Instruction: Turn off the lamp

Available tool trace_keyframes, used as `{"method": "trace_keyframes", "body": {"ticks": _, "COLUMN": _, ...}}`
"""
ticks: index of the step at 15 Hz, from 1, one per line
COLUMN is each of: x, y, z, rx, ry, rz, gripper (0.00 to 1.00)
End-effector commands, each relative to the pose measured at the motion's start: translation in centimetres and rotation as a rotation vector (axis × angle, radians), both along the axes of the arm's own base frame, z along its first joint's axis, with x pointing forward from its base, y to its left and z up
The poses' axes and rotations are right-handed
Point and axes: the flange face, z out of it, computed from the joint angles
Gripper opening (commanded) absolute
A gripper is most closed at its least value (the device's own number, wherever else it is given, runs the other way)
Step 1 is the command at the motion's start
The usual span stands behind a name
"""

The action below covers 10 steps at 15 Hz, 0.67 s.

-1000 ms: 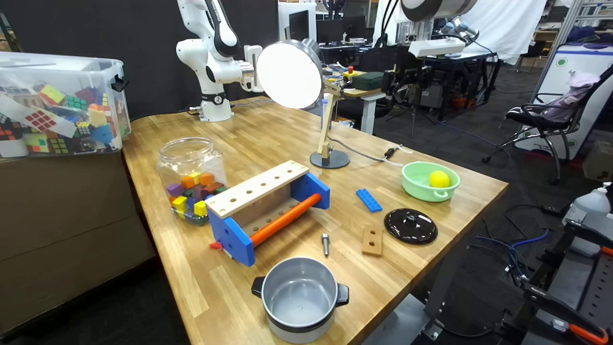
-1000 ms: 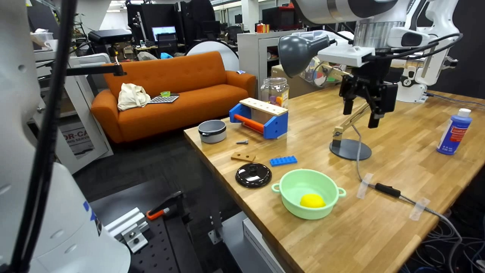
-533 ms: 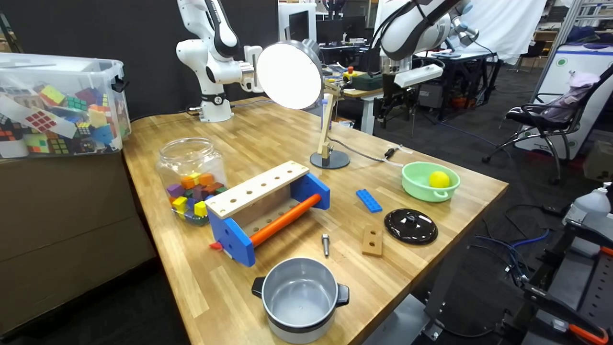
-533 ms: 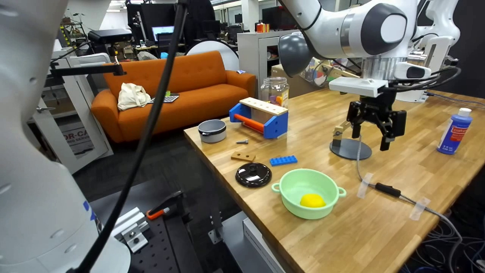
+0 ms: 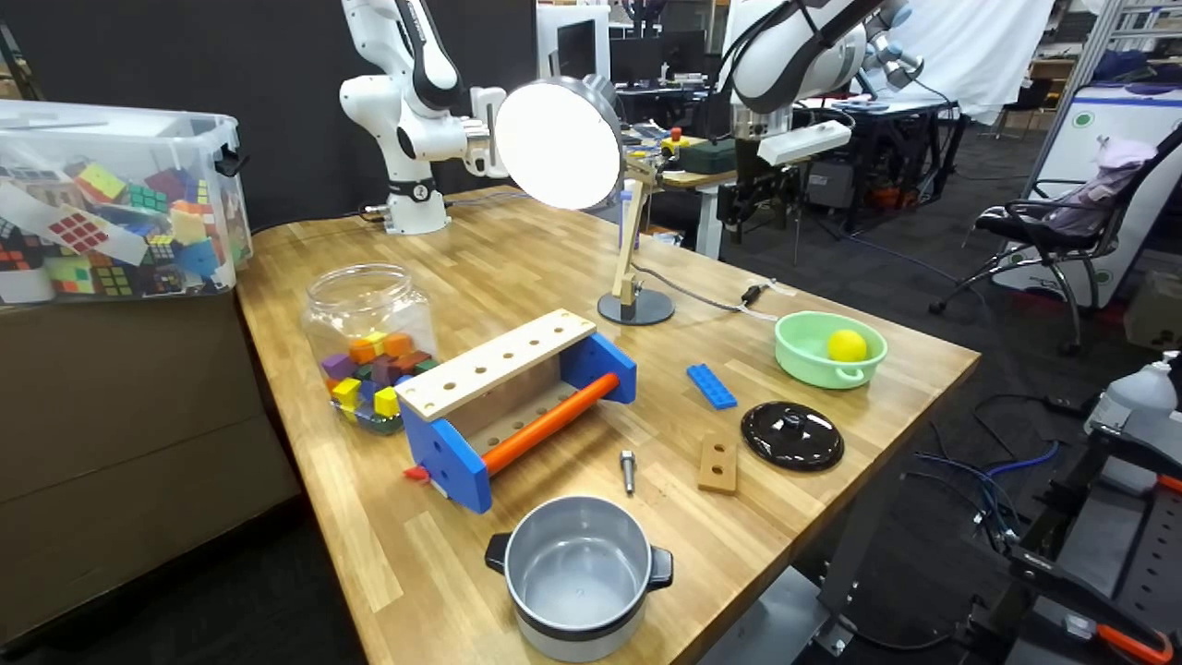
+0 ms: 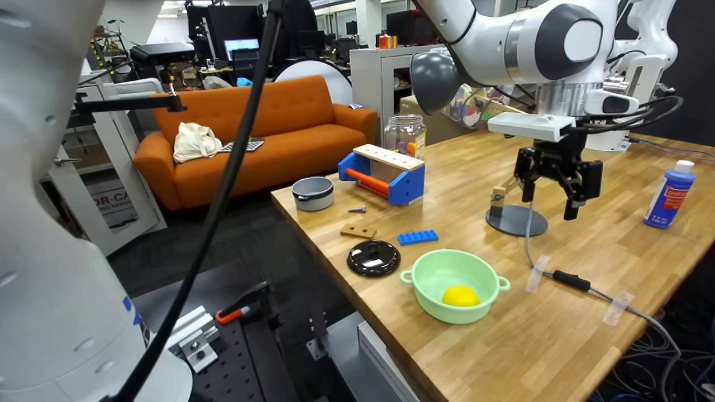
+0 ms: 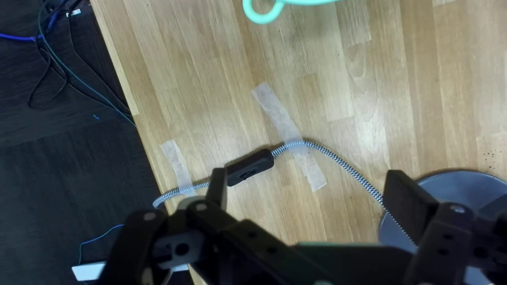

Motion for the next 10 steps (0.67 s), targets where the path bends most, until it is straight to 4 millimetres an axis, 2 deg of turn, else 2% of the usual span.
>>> {"method": "trace_keyframes", "body": {"ticks": 1, "x": 0.0, "y": 0.0, "z": 0.1, "rx": 0.000, "ry": 0.001, "rz": 0.000, "gripper": 1.00}}
{"method": "trace_keyframes", "body": {"ticks": 5, "x": 1.0, "y": 0.3, "z": -0.4, "rx": 0.045, "ry": -0.020, "rz": -0.002, "gripper": 1.00}}
{"method": "trace_keyframes", "body": {"ticks": 10, "x": 3.0, "y": -0.1, "z": -2.7, "rx": 0.022, "ry": -0.010, "rz": -0.028, "gripper": 1.00}}
